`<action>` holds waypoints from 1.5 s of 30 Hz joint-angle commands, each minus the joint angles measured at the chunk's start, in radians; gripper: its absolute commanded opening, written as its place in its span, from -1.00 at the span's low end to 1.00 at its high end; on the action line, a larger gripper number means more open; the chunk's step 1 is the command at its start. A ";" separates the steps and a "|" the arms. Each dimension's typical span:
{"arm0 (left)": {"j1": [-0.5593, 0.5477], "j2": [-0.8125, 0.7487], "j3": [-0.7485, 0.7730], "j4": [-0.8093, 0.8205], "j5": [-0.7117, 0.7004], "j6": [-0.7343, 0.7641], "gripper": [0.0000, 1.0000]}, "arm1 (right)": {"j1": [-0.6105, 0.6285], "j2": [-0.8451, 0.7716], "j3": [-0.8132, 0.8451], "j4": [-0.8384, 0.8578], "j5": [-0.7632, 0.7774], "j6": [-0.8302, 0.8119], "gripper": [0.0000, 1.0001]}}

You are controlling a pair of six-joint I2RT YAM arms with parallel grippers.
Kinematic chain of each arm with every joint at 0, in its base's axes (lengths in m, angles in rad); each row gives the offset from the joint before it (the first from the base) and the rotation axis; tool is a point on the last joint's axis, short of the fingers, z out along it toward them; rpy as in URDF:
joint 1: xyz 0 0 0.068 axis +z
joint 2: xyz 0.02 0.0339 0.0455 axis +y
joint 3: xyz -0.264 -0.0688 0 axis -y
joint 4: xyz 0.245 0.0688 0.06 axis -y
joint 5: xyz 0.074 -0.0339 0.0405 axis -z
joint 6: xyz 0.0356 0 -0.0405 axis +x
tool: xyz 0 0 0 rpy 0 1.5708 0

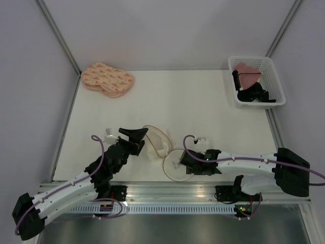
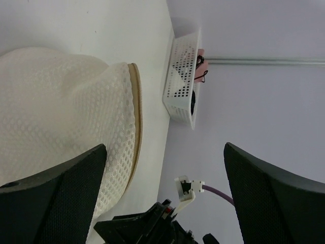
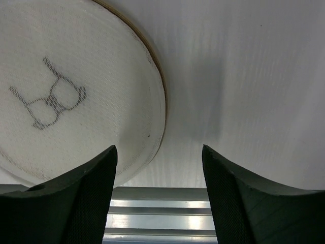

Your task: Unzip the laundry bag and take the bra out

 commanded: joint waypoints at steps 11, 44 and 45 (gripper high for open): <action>-0.005 -0.139 0.005 -0.195 0.103 0.101 0.99 | 0.008 0.112 -0.007 0.051 0.085 0.093 -0.78; -0.005 -0.308 0.276 -0.479 0.197 0.460 0.99 | -0.292 -0.106 0.218 -0.099 0.190 -0.194 0.26; -0.005 -0.306 0.281 -0.488 0.199 0.458 0.99 | -0.292 -0.124 0.140 -0.084 0.151 -0.139 0.33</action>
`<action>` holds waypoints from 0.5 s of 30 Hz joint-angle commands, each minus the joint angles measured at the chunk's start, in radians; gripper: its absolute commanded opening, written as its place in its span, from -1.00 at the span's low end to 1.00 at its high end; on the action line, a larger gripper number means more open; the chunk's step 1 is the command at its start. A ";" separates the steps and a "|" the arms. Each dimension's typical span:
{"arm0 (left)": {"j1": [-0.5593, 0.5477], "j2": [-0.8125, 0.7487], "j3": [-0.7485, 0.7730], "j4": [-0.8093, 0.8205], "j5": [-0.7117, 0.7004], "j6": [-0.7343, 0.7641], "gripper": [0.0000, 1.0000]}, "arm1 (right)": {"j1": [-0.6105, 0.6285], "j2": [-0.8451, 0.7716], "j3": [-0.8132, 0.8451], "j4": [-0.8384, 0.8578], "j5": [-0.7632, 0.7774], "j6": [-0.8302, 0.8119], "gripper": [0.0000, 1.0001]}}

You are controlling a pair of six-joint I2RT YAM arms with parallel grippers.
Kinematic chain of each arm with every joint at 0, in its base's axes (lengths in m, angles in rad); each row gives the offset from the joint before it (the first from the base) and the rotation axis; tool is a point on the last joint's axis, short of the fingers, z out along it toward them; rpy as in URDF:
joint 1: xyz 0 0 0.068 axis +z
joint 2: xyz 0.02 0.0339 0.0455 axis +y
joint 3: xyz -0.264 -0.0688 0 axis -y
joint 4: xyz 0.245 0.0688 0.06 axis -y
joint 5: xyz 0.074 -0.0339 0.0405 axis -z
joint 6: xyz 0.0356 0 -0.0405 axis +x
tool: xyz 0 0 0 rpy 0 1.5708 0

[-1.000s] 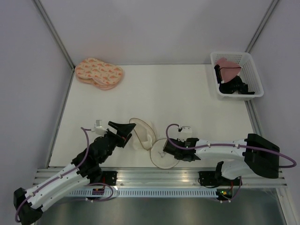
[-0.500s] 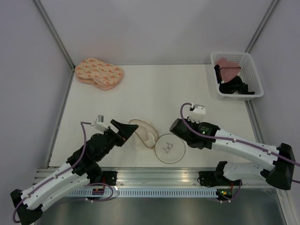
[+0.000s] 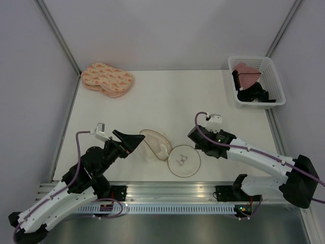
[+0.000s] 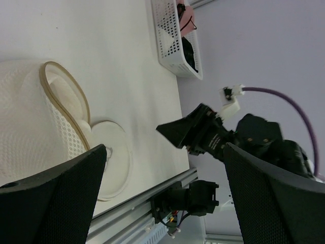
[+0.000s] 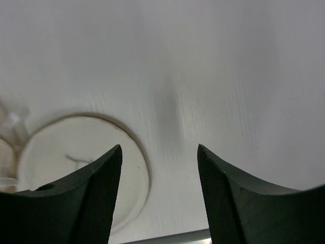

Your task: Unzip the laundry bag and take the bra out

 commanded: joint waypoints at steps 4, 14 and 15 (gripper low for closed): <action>-0.004 -0.009 0.033 -0.045 -0.007 0.060 0.99 | -0.002 -0.126 -0.251 0.099 -0.167 0.179 0.27; -0.004 -0.007 0.033 -0.053 -0.036 0.064 0.99 | 0.000 -0.074 -0.394 0.325 -0.306 0.200 0.15; -0.004 -0.009 0.032 -0.056 -0.035 0.061 0.99 | -0.002 -0.072 -0.396 0.331 -0.308 0.200 0.15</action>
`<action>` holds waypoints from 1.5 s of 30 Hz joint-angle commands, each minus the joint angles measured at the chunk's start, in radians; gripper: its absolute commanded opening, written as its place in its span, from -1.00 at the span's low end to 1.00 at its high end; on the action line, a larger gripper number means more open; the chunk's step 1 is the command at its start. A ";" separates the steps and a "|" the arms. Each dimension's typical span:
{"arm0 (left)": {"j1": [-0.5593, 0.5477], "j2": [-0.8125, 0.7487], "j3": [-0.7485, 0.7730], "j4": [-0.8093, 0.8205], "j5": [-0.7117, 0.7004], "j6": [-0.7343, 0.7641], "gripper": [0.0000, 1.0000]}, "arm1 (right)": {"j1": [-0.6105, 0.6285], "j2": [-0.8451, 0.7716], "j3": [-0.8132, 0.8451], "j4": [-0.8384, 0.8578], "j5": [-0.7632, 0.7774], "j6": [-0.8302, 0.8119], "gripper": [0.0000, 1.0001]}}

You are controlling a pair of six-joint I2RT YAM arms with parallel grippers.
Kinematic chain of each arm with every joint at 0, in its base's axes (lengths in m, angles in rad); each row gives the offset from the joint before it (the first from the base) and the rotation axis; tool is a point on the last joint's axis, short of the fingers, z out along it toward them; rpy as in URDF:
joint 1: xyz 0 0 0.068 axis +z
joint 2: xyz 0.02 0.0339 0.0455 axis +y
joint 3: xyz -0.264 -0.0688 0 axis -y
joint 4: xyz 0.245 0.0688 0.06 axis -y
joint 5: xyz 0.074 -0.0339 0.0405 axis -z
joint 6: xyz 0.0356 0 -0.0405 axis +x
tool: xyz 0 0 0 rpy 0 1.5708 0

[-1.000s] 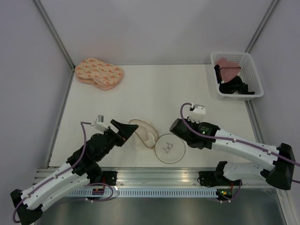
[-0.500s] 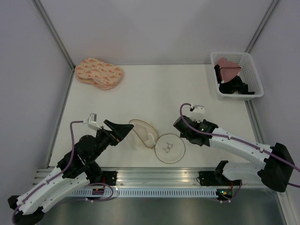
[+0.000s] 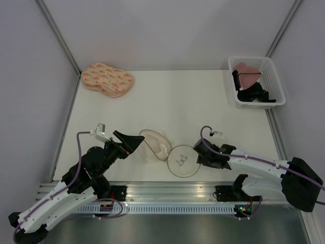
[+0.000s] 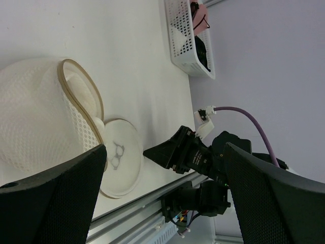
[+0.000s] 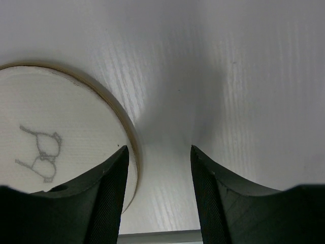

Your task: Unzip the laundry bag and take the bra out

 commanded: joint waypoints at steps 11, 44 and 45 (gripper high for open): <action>-0.004 -0.006 0.000 -0.007 -0.012 0.024 0.99 | -0.002 -0.005 -0.010 0.118 -0.071 0.006 0.12; -0.004 -0.106 0.042 -0.056 0.004 0.054 0.99 | -0.066 0.292 0.714 -0.146 0.277 -0.483 -0.99; -0.004 -0.114 0.049 -0.059 0.002 0.053 0.99 | -0.065 0.318 0.729 -0.115 0.242 -0.534 -0.99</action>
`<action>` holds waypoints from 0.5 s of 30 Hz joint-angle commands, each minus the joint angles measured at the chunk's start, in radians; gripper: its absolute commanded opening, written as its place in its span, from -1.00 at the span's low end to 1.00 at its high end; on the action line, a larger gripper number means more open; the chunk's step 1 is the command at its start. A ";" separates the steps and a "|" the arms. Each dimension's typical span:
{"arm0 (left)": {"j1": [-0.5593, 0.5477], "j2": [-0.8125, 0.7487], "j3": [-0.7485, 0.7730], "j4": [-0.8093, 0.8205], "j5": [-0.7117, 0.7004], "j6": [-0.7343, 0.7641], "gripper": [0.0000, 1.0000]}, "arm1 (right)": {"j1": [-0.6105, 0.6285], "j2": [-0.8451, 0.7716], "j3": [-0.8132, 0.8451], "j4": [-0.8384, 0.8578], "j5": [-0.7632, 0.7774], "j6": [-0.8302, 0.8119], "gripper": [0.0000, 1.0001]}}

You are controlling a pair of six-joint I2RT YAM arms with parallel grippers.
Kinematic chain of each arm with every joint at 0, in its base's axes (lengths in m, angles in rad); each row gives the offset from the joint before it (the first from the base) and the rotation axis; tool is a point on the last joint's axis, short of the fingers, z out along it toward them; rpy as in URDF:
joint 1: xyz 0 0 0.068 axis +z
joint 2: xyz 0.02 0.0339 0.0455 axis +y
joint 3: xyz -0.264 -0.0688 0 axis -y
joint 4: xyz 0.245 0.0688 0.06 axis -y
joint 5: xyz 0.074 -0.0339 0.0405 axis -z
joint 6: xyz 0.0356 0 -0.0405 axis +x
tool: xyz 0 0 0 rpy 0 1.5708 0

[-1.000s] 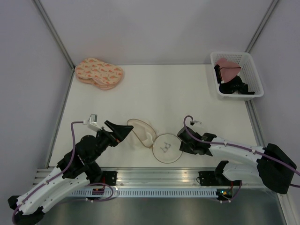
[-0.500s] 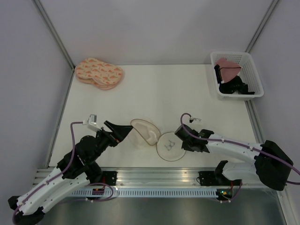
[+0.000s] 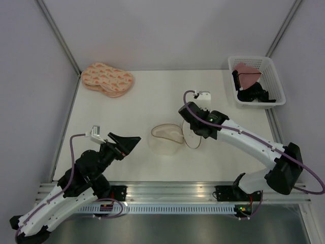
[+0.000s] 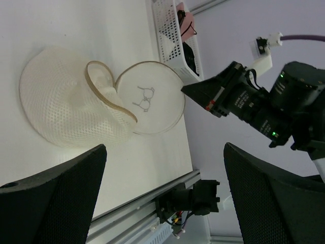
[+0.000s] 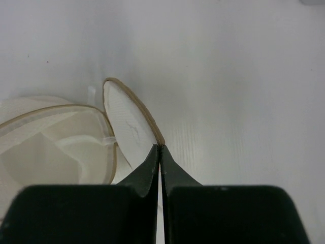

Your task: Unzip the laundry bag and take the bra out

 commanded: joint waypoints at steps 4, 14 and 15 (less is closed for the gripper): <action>-0.004 -0.077 0.054 -0.054 -0.012 0.043 0.99 | 0.029 0.239 0.176 0.198 -0.135 -0.258 -0.99; -0.004 -0.166 0.064 -0.152 -0.087 0.020 0.99 | 0.266 0.336 0.174 0.420 -0.210 -0.398 -0.98; -0.004 -0.171 0.066 -0.167 -0.099 0.015 0.99 | 0.271 0.324 0.143 0.453 -0.276 -0.389 -0.97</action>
